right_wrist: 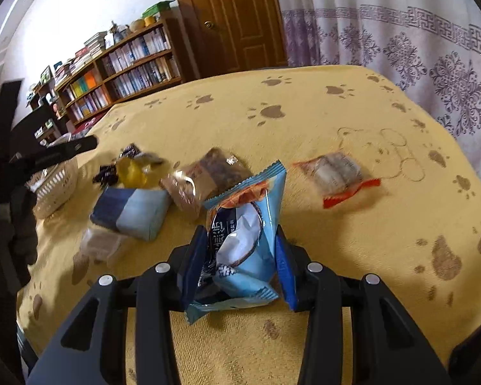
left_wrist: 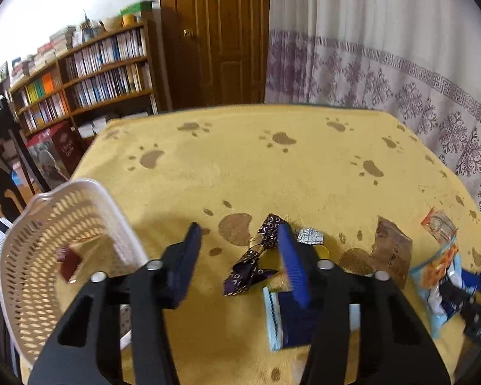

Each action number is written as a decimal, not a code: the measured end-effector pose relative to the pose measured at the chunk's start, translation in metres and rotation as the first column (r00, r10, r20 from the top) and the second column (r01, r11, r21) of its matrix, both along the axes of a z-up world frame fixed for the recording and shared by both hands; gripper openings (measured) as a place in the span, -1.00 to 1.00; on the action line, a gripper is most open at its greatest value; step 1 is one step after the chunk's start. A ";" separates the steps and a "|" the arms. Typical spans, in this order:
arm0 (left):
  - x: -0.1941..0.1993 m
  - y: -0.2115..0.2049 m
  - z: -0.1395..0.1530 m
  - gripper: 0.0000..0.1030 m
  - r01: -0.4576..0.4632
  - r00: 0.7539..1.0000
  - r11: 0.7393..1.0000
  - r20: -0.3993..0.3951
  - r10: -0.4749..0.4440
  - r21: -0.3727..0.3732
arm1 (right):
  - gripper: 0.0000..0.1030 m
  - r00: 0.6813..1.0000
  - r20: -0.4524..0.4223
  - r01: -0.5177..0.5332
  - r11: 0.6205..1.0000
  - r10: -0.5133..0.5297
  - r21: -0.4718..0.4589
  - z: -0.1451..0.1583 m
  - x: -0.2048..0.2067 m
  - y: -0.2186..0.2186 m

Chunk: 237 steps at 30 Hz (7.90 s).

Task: Organize snacks
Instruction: 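Grasp the dark wrapped candy with the left gripper and lift it, then carry the dark candy over the white basket and release it with the left gripper, then lift the blue snack bag with the right gripper and carry it into the basket, then move the right gripper to the brown nut bag and close on it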

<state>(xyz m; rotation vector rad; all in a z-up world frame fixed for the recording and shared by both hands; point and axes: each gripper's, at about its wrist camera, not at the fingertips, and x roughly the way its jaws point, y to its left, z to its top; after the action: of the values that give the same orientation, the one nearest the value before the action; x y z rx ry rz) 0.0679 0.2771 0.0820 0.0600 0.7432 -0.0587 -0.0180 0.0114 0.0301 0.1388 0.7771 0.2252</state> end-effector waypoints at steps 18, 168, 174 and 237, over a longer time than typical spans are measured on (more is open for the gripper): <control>0.050 -0.019 -0.043 -0.21 0.137 0.985 0.990 -0.102 -0.140 -0.037 | -0.18 0.999 0.012 -0.033 0.999 0.033 0.022 -0.002 -0.001 0.003; -0.073 0.161 0.070 0.92 -0.575 0.743 0.803 0.312 0.592 -0.156 | 0.12 1.000 0.025 -0.009 0.991 0.013 -0.136 0.017 -0.004 0.041; -0.082 0.181 0.072 0.91 -0.602 0.714 0.776 0.307 0.629 -0.189 | 0.12 0.985 0.113 -0.122 0.990 0.129 -0.064 0.067 0.012 0.091; -0.078 0.127 0.081 0.92 -0.452 0.813 0.875 0.323 0.484 -0.174 | 0.25 0.999 -0.038 -0.029 0.999 0.029 -0.020 0.020 0.094 0.066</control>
<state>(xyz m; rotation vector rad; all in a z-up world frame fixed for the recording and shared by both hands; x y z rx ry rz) -0.0106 0.4044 0.1631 -0.1977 0.3698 0.3869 0.0759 0.0778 0.0504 0.1123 0.8190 0.2424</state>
